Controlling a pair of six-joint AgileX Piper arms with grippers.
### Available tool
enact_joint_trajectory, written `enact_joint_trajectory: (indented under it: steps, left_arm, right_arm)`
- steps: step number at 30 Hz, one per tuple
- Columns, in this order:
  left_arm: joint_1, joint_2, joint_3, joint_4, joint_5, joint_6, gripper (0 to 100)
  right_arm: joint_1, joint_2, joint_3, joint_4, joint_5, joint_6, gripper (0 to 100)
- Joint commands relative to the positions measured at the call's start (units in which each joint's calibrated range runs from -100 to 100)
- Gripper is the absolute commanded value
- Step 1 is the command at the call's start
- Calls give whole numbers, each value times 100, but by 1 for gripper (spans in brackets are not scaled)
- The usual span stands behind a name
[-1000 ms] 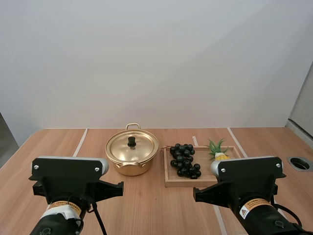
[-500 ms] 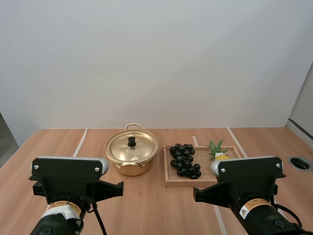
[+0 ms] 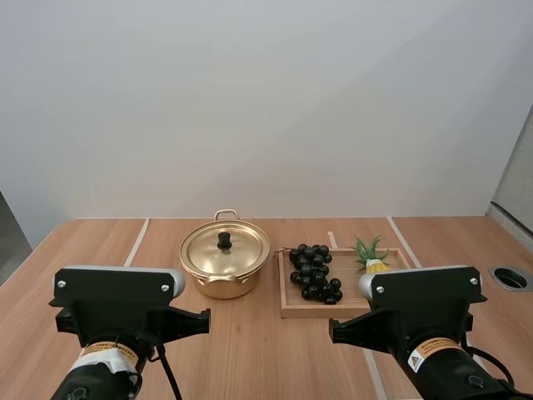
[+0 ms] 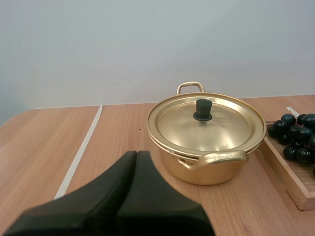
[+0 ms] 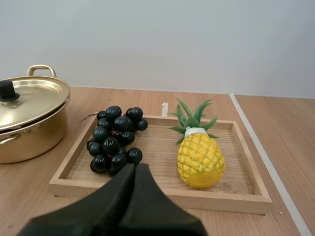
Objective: Open the pot, put the pineapple inside, and close it
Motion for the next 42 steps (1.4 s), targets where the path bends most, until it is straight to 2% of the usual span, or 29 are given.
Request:
enact_joint_trajectory:
  steps: [1,21,26,42]
  left_arm:
    - [8,-35,0,-4,-58,-59,0]
    - [8,-35,0,-4,-58,-59,0]
    - [8,-35,0,-4,-58,-59,0]
    - [8,-35,0,-4,-58,-59,0]
  right_arm:
    - [12,-35,0,-24,-44,20,0]
    - [12,-35,0,-24,-44,20,0]
    - [12,-35,0,321,-29,20,0]
    - [12,-35,0,310,25,20,0]
